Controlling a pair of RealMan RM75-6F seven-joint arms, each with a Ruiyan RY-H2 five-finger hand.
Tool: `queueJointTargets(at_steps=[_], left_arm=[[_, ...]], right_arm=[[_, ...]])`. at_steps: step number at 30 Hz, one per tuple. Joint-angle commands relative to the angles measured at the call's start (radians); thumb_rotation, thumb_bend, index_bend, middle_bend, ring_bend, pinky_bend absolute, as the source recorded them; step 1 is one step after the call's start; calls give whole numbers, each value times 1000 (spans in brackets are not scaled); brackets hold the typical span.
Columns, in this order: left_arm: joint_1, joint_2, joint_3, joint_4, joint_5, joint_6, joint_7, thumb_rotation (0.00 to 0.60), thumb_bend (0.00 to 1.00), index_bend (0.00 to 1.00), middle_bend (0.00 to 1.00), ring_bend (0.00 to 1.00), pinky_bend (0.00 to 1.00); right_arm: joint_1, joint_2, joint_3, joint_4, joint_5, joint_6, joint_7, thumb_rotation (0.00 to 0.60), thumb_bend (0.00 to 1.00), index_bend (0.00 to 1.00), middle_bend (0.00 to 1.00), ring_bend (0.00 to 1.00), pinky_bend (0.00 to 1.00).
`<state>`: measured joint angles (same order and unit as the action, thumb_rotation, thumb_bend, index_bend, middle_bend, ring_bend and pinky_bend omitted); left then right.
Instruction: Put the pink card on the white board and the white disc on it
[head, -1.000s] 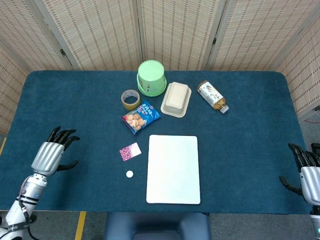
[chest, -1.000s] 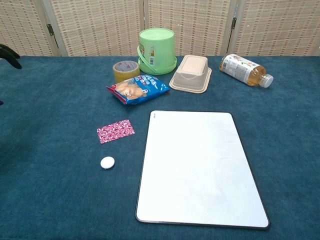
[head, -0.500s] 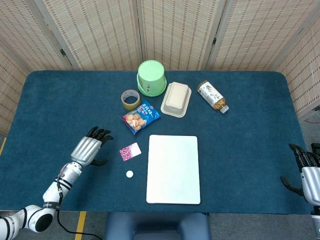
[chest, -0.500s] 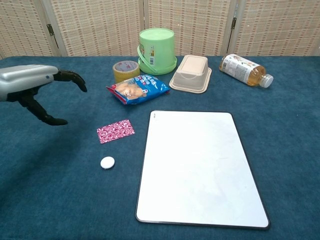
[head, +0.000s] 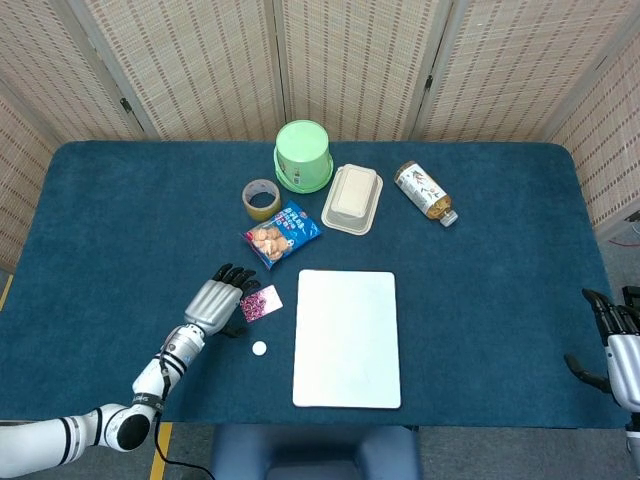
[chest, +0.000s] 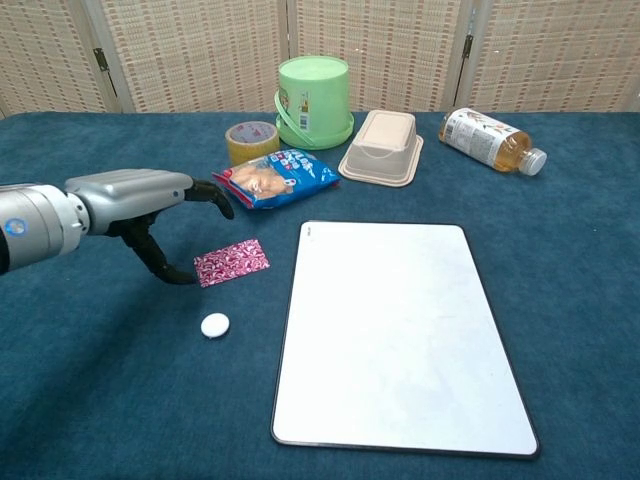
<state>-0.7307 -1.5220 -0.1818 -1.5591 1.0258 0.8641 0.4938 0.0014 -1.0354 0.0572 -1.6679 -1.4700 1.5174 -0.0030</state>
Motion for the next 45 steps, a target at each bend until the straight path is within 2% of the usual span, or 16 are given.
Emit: queueJointTargets(at_steps=[1, 15, 30, 39, 45], left_arm=[[-30, -38, 2, 24, -54, 5, 47, 600, 253, 219, 121, 94, 0], [-112, -149, -9, 114, -243, 44, 153, 600, 255, 237, 121, 96, 0], [-140, -172, 0, 167, -302, 71, 165, 600, 257, 255, 121, 103, 0], [-141, -150, 8, 132, -327, 72, 162, 600, 258, 267, 121, 104, 0], [-154, -168, 9, 159, -350, 78, 174, 600, 259, 270, 121, 103, 0]], right_arm=[[0, 0, -1, 1, -1, -1, 3, 600, 245, 64, 141, 206, 159], [-7, 1, -2, 12, 3, 0, 21, 600, 246, 70, 141, 208, 159], [-10, 0, -1, 21, 8, -4, 32, 600, 245, 72, 141, 206, 159], [-9, -3, -1, 22, 6, -6, 34, 600, 246, 74, 141, 205, 159], [-13, -2, -2, 24, 7, -3, 38, 600, 245, 77, 141, 205, 159]])
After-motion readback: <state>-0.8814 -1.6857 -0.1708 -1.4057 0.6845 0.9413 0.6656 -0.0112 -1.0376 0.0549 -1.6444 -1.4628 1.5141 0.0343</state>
